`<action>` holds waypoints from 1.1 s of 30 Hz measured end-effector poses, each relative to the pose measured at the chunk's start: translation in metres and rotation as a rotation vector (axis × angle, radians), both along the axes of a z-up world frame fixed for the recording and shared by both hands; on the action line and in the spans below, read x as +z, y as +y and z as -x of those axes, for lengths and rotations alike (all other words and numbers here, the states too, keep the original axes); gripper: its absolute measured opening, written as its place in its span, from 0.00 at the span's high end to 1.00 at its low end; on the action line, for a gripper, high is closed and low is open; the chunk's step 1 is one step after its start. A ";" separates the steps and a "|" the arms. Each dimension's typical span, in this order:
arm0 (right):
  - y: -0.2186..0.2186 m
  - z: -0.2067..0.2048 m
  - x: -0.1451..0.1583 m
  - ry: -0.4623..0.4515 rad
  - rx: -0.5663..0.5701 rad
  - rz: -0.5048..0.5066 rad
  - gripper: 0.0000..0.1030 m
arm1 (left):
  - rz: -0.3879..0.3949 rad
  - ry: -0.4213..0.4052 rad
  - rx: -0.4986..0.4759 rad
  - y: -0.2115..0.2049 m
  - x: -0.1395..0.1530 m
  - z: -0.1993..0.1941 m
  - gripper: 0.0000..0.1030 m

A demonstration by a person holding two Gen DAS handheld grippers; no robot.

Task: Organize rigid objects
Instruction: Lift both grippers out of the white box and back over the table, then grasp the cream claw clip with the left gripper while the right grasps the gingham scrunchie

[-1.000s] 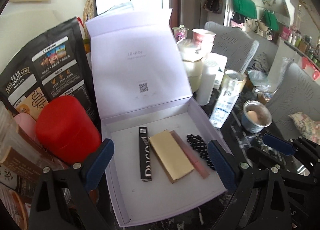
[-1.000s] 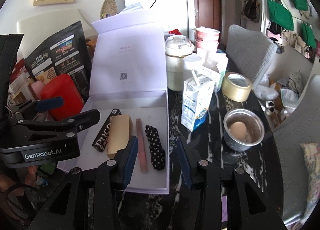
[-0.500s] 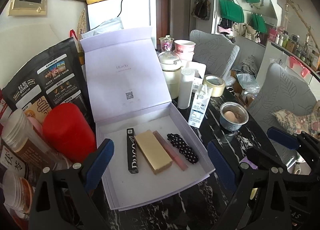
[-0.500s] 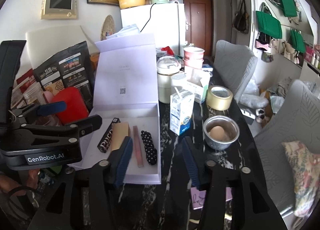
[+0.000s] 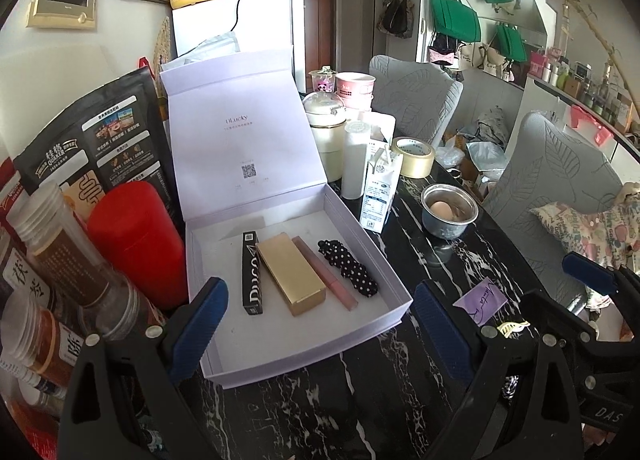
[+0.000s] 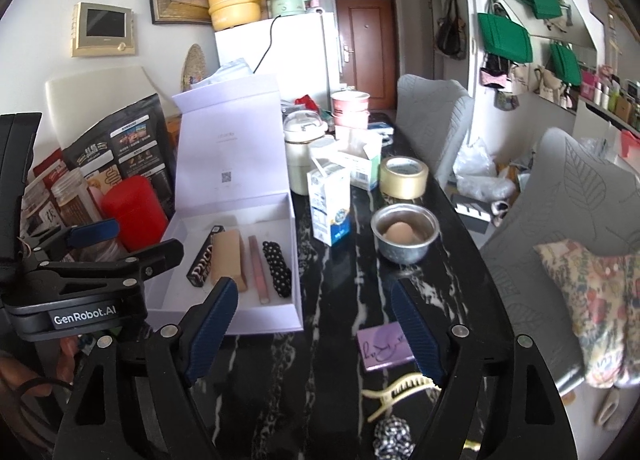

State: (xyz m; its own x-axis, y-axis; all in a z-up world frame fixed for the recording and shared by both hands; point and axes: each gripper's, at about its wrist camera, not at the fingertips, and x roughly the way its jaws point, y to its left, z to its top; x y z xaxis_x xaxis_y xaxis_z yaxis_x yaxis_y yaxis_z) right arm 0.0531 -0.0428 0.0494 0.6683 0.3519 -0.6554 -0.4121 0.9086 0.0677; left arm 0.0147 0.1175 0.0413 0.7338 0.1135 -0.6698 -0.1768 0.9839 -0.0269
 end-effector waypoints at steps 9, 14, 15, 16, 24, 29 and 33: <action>-0.031 0.019 -0.005 0.011 -0.072 0.002 0.20 | -0.010 0.000 -0.044 -0.021 -0.007 0.008 0.07; -0.048 0.029 -0.009 0.015 -0.098 0.003 0.19 | 0.011 0.010 -0.097 -0.038 -0.012 0.012 0.07; -0.052 0.032 -0.010 0.018 -0.104 0.001 0.19 | 0.013 0.012 -0.108 -0.043 -0.014 0.013 0.07; -0.056 0.034 -0.012 0.021 -0.110 0.000 0.19 | 0.013 0.011 -0.113 -0.046 -0.014 0.014 0.07; -0.081 0.050 -0.030 0.052 -0.136 -0.034 0.19 | 0.042 0.012 -0.172 -0.068 -0.028 0.022 0.07; -0.090 0.060 -0.044 0.064 -0.134 -0.023 0.20 | 0.031 0.039 -0.204 -0.078 -0.041 0.026 0.07; -0.096 0.062 -0.063 0.115 -0.125 -0.020 0.24 | 0.056 0.046 -0.215 -0.080 -0.051 0.031 0.07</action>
State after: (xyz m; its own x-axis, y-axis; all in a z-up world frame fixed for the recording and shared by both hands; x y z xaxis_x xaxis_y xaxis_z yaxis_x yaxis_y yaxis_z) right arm -0.0092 -0.1391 -0.0139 0.6284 0.2846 -0.7240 -0.2847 0.9502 0.1263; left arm -0.0166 0.0371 -0.0101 0.7056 -0.0807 -0.7040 0.0343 0.9962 -0.0798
